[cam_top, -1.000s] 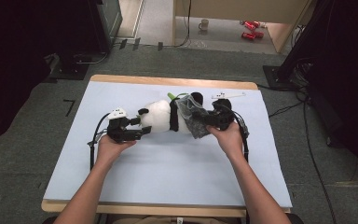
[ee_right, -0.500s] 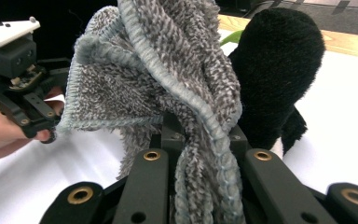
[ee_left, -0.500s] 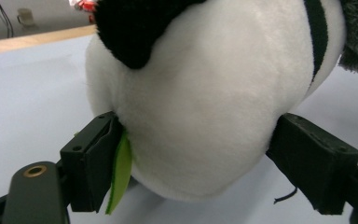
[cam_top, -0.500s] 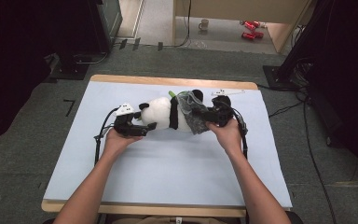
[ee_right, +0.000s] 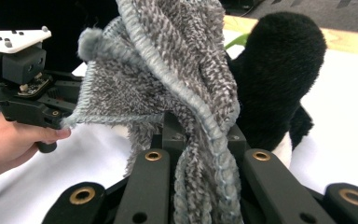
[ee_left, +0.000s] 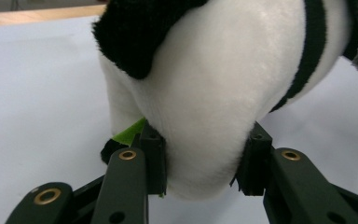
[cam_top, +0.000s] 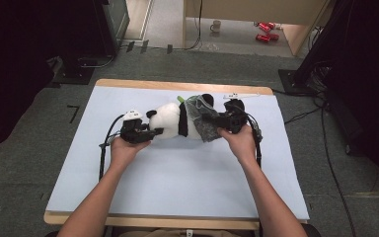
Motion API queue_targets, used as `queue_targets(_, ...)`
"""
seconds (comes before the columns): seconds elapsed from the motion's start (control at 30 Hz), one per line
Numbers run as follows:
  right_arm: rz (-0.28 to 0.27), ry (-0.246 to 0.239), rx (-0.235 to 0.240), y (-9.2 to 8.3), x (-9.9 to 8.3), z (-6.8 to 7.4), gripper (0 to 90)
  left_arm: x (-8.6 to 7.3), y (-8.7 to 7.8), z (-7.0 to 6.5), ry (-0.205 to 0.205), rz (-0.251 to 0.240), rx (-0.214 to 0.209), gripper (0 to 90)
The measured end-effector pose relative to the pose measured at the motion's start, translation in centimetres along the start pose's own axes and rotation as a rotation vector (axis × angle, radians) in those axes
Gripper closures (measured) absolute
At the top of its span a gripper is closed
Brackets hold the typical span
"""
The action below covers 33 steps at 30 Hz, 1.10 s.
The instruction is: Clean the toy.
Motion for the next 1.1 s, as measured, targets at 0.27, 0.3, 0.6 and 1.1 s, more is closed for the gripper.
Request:
queue_targets(0.27, -0.078, -0.033, 0.039, -3.3, 2.2, 2.6, 78.8, 0.4, -2.4, -3.7, -0.042, 0.032, -0.075, 65.0)
queue_targets(0.3, -0.083, -0.039, 0.046, -3.6, 2.3, 3.1, 78.8, 0.2, -2.5, -4.3, -0.048, 0.033, -0.079, 64.8)
queue_targets(0.6, -0.005, -0.041, 0.101, -1.1, 1.0, 6.9, 78.5, -2.8, -1.8, -5.6, -0.12, 0.005, -0.003, 60.2)
queue_targets(1.1, 0.093, -0.131, 0.061, 3.9, -2.4, 8.8, 78.9, -3.3, -1.2, -4.8, -0.161, 0.018, -0.022, 59.6)
Point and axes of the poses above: each handheld gripper's, and its own axes: y roughly forward along the jaws, x roughly out of its top, z roughly to its left, the point moved 6 cm from there along y, roughly forward along the jaws, and after that the axes turned 5 degrees about -x, right-handed, at the moved point
